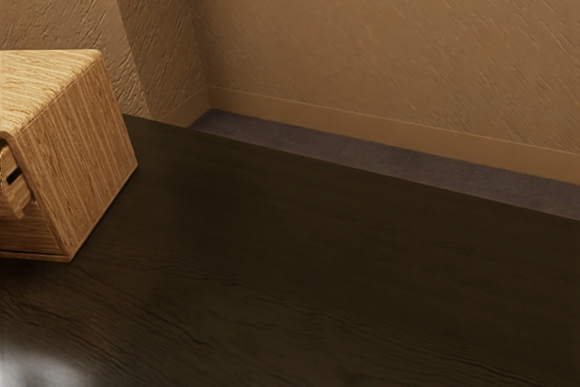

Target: Push the drawer handle with one arm to close the drawer

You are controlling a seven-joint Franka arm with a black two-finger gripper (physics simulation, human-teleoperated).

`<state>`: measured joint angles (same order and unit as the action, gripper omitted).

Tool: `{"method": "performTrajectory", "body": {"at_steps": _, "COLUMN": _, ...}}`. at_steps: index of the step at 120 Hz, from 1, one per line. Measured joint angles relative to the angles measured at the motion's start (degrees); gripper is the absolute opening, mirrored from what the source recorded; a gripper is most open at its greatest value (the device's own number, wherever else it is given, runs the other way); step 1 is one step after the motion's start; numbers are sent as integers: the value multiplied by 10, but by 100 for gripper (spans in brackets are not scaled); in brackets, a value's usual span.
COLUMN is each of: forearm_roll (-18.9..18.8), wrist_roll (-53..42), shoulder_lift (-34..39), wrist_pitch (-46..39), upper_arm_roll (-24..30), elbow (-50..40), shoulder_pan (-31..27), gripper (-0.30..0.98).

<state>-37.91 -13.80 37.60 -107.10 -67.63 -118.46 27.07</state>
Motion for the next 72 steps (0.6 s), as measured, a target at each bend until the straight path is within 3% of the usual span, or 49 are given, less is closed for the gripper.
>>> {"method": "performTrajectory", "body": {"at_steps": 21, "forearm_roll": -1, "wrist_roll": 1, "shoulder_lift": -9, "wrist_pitch": 0, "upper_arm_roll": -49, "elbow": 29, "shoulder_pan": 50, "gripper": -10}}
{"method": "performTrajectory", "body": {"at_steps": 72, "forearm_roll": 0, "wrist_roll": 3, "shoulder_lift": -20, "wrist_pitch": -1, "upper_arm_roll": -86, "elbow": 70, "shoulder_pan": 117, "gripper": -10}}
